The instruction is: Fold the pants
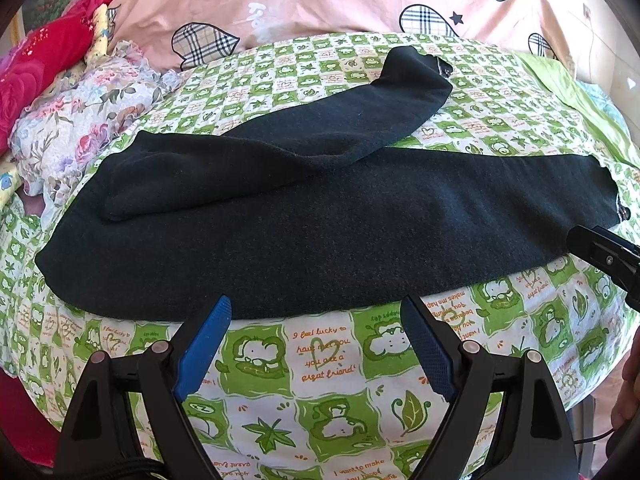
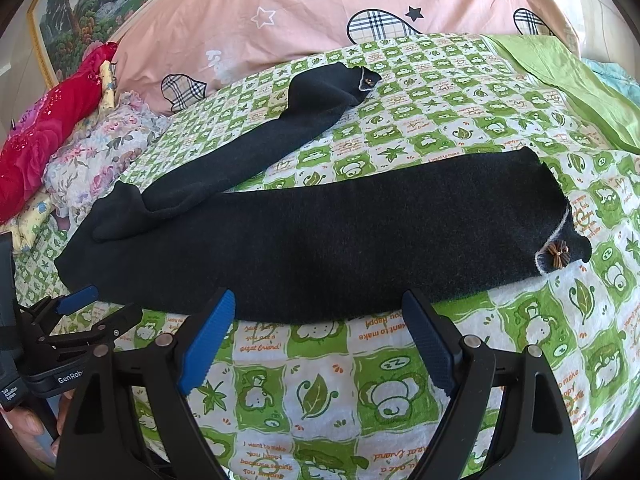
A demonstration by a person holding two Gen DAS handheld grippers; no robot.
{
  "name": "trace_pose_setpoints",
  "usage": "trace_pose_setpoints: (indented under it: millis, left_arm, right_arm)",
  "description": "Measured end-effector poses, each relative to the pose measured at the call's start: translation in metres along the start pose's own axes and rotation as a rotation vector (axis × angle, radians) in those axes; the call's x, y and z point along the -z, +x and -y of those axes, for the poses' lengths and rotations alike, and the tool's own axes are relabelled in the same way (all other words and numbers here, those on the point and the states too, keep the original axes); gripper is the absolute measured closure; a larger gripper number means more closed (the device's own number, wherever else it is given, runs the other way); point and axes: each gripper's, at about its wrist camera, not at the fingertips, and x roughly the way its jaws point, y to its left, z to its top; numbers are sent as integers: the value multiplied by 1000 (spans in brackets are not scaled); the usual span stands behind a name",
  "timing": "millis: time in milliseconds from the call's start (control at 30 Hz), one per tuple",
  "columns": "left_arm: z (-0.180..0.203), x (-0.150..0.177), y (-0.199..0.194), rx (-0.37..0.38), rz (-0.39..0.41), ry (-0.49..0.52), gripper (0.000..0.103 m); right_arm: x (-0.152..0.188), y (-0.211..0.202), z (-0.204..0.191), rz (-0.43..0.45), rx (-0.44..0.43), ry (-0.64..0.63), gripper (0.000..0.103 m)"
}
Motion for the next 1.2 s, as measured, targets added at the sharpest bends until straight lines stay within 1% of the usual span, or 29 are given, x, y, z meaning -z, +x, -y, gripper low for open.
trace_pose_setpoints:
  millis: [1200]
  left_arm:
    - [-3, -3, 5, 28, -18, -13, 16]
  right_arm:
    - [-1, 2, 1, -6, -4, 7, 17]
